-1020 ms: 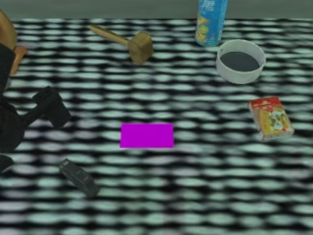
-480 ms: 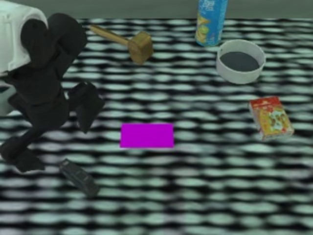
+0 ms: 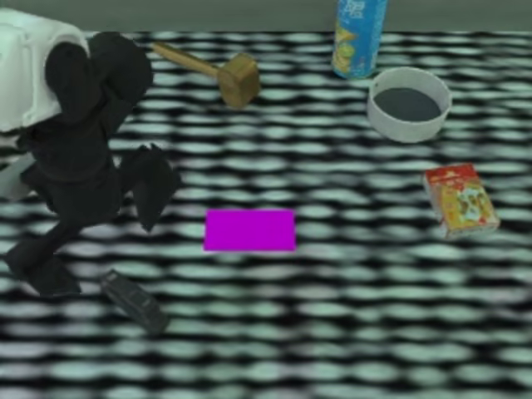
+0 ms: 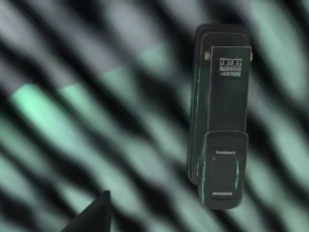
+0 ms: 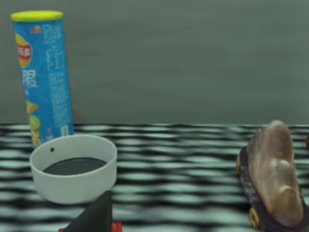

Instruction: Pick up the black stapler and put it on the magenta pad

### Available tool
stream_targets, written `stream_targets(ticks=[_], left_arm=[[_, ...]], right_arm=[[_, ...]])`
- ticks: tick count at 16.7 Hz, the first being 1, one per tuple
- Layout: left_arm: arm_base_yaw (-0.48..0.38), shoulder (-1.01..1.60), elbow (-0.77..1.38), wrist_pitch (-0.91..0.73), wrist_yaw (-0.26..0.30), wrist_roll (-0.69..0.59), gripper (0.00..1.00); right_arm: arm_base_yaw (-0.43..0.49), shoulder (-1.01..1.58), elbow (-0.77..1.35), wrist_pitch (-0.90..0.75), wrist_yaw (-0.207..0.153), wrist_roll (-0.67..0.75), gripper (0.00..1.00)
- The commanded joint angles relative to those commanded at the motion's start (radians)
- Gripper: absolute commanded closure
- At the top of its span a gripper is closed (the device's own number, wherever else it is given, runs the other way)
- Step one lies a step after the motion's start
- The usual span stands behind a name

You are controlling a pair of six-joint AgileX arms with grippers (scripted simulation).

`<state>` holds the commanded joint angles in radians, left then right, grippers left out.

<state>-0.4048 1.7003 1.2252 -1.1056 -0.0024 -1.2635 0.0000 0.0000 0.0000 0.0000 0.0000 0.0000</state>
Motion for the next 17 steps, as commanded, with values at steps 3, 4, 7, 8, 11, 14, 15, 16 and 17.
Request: stream_targets(ticks=[3,4,7,8,11,14,15,16,17], left_arm=[[0.0,0.044,-0.076,0.125,0.0,0.002,0.0],[0.0,0.063,-0.107,0.177,0.0,0.002,0.0],[0.0,0.113,-0.189,0.311,0.0,0.003,0.0],[0.0,0.124,-0.208,0.337,0.0,0.003,0.0],[0.0,0.133,-0.222,0.358,0.001,0.003,0.0],[0.0,0.133,-0.222,0.358,0.001,0.003,0.08],[0.0,0.133,-0.222,0.358,0.001,0.003,0.15],[0.0,0.133,-0.222,0.358,0.001,0.003,0.23],[0.0,0.133,-0.222,0.358,0.001,0.003,0.3]], right_arm=[[0.0,0.0,0.0,0.0,0.0,0.0,0.0],[0.0,0.0,0.0,0.0,0.0,0.0,0.0],[0.0,0.0,0.0,0.0,0.0,0.0,0.0],[0.0,0.0,0.0,0.0,0.0,0.0,0.0],[0.0,0.0,0.0,0.0,0.0,0.0,0.0],[0.0,0.0,0.0,0.0,0.0,0.0,0.0],[0.0,0.0,0.0,0.0,0.0,0.0,0.0],[0.0,0.0,0.0,0.0,0.0,0.0,0.0],[0.0,0.0,0.0,0.0,0.0,0.0,0.0]])
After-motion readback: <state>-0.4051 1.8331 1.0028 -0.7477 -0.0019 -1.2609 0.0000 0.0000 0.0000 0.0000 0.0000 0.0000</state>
